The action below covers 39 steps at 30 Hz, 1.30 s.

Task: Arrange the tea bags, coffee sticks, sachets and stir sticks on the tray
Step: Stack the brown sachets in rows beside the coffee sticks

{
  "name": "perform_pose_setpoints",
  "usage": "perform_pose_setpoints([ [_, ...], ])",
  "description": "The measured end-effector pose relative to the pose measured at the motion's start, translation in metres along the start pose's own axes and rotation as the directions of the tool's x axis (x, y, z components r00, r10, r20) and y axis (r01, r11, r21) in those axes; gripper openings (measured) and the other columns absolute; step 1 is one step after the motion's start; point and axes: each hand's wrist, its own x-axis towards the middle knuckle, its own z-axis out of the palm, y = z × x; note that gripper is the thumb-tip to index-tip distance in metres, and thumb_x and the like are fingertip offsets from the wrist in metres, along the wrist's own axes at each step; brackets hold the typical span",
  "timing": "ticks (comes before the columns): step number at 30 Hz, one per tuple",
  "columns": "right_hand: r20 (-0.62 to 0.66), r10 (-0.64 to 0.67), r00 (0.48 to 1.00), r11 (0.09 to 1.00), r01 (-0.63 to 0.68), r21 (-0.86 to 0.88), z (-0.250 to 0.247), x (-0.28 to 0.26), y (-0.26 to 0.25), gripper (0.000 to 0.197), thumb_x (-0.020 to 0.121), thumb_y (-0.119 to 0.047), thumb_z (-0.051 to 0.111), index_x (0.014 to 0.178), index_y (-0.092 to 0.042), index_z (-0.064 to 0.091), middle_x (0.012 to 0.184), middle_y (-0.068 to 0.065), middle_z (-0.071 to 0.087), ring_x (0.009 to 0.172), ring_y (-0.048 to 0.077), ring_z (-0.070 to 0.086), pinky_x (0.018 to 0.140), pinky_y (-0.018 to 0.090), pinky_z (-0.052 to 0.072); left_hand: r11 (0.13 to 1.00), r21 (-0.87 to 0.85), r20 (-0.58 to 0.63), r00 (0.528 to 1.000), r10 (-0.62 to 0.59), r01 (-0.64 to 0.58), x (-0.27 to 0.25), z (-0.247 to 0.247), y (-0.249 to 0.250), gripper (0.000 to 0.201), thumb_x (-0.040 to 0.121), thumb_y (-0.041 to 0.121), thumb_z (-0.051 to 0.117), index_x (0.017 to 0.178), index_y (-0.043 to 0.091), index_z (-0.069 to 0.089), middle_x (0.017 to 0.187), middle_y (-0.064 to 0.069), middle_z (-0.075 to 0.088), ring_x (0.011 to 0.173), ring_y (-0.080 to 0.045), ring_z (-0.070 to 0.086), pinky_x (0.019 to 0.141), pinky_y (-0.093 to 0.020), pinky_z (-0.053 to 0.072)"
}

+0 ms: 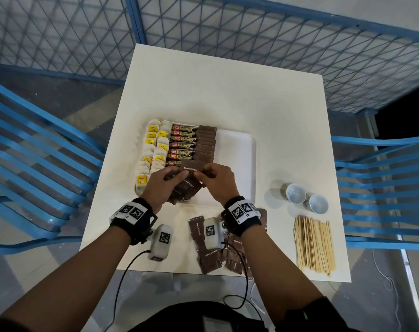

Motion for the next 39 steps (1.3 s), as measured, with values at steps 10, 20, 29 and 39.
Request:
perform_pose_setpoints([
  [10,-0.144,0.168,0.975,0.977,-0.185,-0.108,-0.01,0.003,0.036,0.01,0.086,-0.028,0.076,0.085,-0.022,0.069,0.083,0.0,0.075,0.077,0.021,0.069,0.075,0.03,0.053,0.997,0.019,-0.039,0.997,-0.071,0.072,-0.002,-0.023,-0.007,0.013,0.091,0.016,0.076,0.103,0.013,0.075,0.078,-0.009,0.074,0.049,-0.023,0.065,0.039,-0.025,0.044],
  [20,-0.19,0.234,0.954,0.946,-0.268,-0.182,0.009,-0.001,0.039,0.011,0.082,-0.03,0.081,0.084,-0.025,0.072,0.078,-0.008,0.069,0.084,0.016,0.065,0.08,0.029,0.053,0.994,0.028,-0.04,0.993,-0.109,0.11,-0.002,-0.042,-0.01,0.022,0.092,0.021,0.075,0.107,0.006,0.069,0.077,-0.015,0.076,0.054,-0.028,0.068,0.041,-0.026,0.046],
  [29,-0.253,0.279,0.926,0.937,-0.32,-0.139,0.01,0.001,0.036,0.018,0.08,-0.029,0.084,0.081,-0.02,0.068,0.078,-0.005,0.066,0.067,0.002,0.055,0.059,0.009,0.038,0.994,0.01,-0.042,0.993,-0.112,0.112,-0.001,-0.047,-0.005,0.019,0.091,0.023,0.076,0.104,0.009,0.07,0.074,-0.008,0.076,0.052,-0.024,0.068,0.041,-0.025,0.046],
  [39,-0.256,0.279,0.925,0.937,-0.32,-0.136,0.011,0.003,0.037,0.022,0.079,-0.033,0.084,0.084,-0.022,0.065,0.077,-0.005,0.066,0.082,0.014,0.063,0.076,0.021,0.045,0.991,0.008,-0.029,0.991,-0.133,0.133,0.001,-0.049,-0.008,0.027,0.09,0.029,0.077,0.107,0.009,0.069,0.09,-0.019,0.076,0.065,-0.034,0.07,0.043,-0.027,0.047],
])
